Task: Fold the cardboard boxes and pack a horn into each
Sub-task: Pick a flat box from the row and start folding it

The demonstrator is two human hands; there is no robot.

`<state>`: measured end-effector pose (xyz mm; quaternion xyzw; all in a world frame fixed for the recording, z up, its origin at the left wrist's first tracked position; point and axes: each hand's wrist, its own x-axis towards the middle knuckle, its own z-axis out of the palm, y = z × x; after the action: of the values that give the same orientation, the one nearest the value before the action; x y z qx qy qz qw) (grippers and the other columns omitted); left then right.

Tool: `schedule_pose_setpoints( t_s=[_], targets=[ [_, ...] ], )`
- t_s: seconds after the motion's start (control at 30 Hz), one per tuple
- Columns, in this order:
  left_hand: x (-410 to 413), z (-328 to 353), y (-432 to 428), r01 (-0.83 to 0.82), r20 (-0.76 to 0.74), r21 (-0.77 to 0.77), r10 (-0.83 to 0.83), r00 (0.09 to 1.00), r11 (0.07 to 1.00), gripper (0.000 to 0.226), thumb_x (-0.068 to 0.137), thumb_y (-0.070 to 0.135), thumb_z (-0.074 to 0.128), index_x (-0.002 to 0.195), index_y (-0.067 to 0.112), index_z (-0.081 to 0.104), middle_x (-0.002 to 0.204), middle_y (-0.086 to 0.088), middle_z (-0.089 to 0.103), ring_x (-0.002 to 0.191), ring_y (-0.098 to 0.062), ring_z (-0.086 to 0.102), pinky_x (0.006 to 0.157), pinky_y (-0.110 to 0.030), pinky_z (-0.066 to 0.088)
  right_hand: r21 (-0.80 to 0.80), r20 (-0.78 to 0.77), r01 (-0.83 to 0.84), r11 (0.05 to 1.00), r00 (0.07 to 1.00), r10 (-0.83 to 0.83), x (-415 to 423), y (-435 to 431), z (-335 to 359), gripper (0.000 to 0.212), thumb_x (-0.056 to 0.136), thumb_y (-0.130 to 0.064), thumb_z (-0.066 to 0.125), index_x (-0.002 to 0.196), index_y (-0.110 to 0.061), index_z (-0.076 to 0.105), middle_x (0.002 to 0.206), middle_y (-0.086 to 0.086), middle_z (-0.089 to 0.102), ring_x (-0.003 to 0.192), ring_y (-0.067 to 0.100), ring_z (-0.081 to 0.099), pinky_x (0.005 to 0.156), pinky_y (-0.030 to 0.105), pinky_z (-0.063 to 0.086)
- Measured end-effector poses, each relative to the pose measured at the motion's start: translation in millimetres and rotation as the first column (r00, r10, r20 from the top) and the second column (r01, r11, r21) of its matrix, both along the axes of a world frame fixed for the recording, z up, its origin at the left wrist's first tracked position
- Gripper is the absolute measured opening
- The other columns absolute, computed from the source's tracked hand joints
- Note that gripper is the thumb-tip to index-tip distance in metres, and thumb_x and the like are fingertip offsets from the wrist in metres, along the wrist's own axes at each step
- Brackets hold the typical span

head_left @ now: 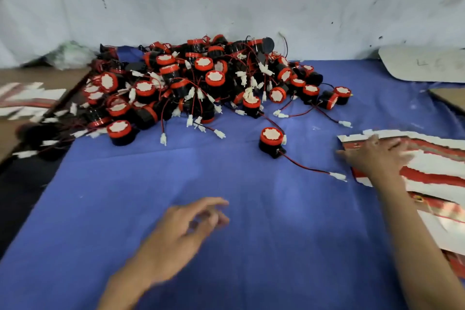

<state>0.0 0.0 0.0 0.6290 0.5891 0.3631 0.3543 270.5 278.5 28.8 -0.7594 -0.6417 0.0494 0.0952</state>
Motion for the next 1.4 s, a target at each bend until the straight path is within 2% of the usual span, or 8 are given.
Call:
schedule_pose_setpoints(
  t_s=[0.1, 0.23, 0.4, 0.57, 0.9, 1.0, 1.1, 1.4],
  targets=[
    [-17, 4, 53, -0.449, 0.046, 0.109, 0.447, 0.894, 0.887, 0.026, 0.097, 0.009, 0.050, 0.104, 0.032, 0.060, 0.089, 0.016, 0.071, 0.095, -0.009, 0.068, 0.078, -0.015, 0.048, 0.042, 0.161, -0.071, 0.997, 0.985, 0.063, -18, 0, -30, 0.061, 0.097, -0.037, 0.044, 0.141, 0.004, 0.035, 0.149, 0.031, 0.025, 0.141, 0.039, 0.018, 0.113, 0.051, 0.014],
    [-36, -12, 76, -0.522, -0.004, 0.050, 0.523, 0.852, 0.851, 0.025, 0.094, -0.004, 0.048, 0.109, 0.010, 0.062, 0.084, 0.008, 0.069, 0.084, -0.009, 0.068, 0.075, -0.008, 0.046, 0.298, 0.098, -0.173, 0.939, 0.984, 0.150, -26, 3, -29, 0.033, 0.090, -0.014, 0.049, 0.103, 0.011, 0.064, 0.103, 0.033, 0.062, 0.102, 0.044, 0.058, 0.095, 0.049, 0.040],
    [-34, -17, 74, -0.497, -0.084, 0.099, 0.505, 0.859, 0.862, 0.034, 0.093, 0.001, 0.053, 0.089, 0.034, 0.063, 0.075, 0.018, 0.070, 0.071, 0.006, 0.063, 0.073, -0.013, 0.048, 0.432, -0.218, 0.149, 0.890, 0.974, -0.057, 30, 23, -6, 0.060, 0.082, -0.049, 0.056, 0.114, 0.002, 0.057, 0.123, 0.033, 0.052, 0.119, 0.047, 0.045, 0.099, 0.061, 0.032],
    [-33, -18, 79, -0.515, -0.104, 0.094, 0.523, 0.846, 0.852, 0.037, 0.093, 0.003, 0.055, 0.083, 0.038, 0.062, 0.070, 0.021, 0.069, 0.068, 0.001, 0.063, 0.075, -0.035, 0.054, 0.010, -0.395, 0.293, 0.956, 0.879, -0.266, 81, 45, -14, 0.099, 0.063, -0.084, 0.046, 0.135, -0.016, 0.039, 0.141, 0.026, 0.038, 0.129, 0.048, 0.035, 0.102, 0.063, 0.032],
    [-29, -16, 84, -0.544, -0.128, 0.070, 0.548, 0.826, 0.836, 0.028, 0.092, 0.015, 0.059, 0.083, 0.041, 0.061, 0.073, 0.022, 0.069, 0.073, -0.002, 0.064, 0.081, -0.038, 0.053, 0.021, -0.222, -0.279, 0.960, 0.935, 0.277, -89, -11, -32, 0.083, 0.081, -0.081, 0.023, 0.144, -0.030, 0.034, 0.155, 0.007, 0.025, 0.144, 0.033, 0.015, 0.109, 0.069, 0.003],
    [-23, -7, 89, -0.535, -0.085, -0.048, 0.530, 0.844, 0.844, 0.008, 0.087, 0.050, 0.058, 0.090, 0.043, 0.059, 0.085, 0.020, 0.068, 0.084, -0.003, 0.063, 0.082, -0.029, 0.050, 0.081, -0.250, -0.315, 0.946, 0.912, 0.325, -101, -17, -37, 0.073, 0.087, -0.072, 0.028, 0.142, -0.025, 0.039, 0.154, 0.007, 0.029, 0.144, 0.030, 0.015, 0.112, 0.065, 0.008],
    [-2, -1, 102, -0.463, -0.026, -0.192, 0.468, 0.884, 0.865, 0.052, 0.063, 0.087, 0.050, 0.095, 0.047, 0.051, 0.090, 0.022, 0.064, 0.082, 0.002, 0.062, 0.072, -0.021, 0.046, 0.177, -0.271, -0.335, 0.925, 0.887, 0.373, -104, -22, -42, 0.059, 0.094, -0.057, 0.035, 0.138, -0.020, 0.047, 0.151, 0.004, 0.034, 0.144, 0.024, 0.018, 0.111, 0.064, 0.001],
    [-5, 4, 133, -0.532, 0.289, -0.269, 0.594, 0.751, 0.803, 0.009, 0.086, 0.019, 0.071, 0.088, 0.020, 0.062, 0.096, 0.000, 0.071, 0.085, -0.011, 0.067, 0.074, -0.027, 0.056, 0.403, -0.209, -0.602, 0.690, 0.673, 0.709, -103, -45, -35, 0.070, 0.089, -0.062, 0.031, 0.137, -0.014, 0.049, 0.147, 0.004, 0.042, 0.139, 0.020, 0.033, 0.119, 0.041, 0.009]
  ],
)
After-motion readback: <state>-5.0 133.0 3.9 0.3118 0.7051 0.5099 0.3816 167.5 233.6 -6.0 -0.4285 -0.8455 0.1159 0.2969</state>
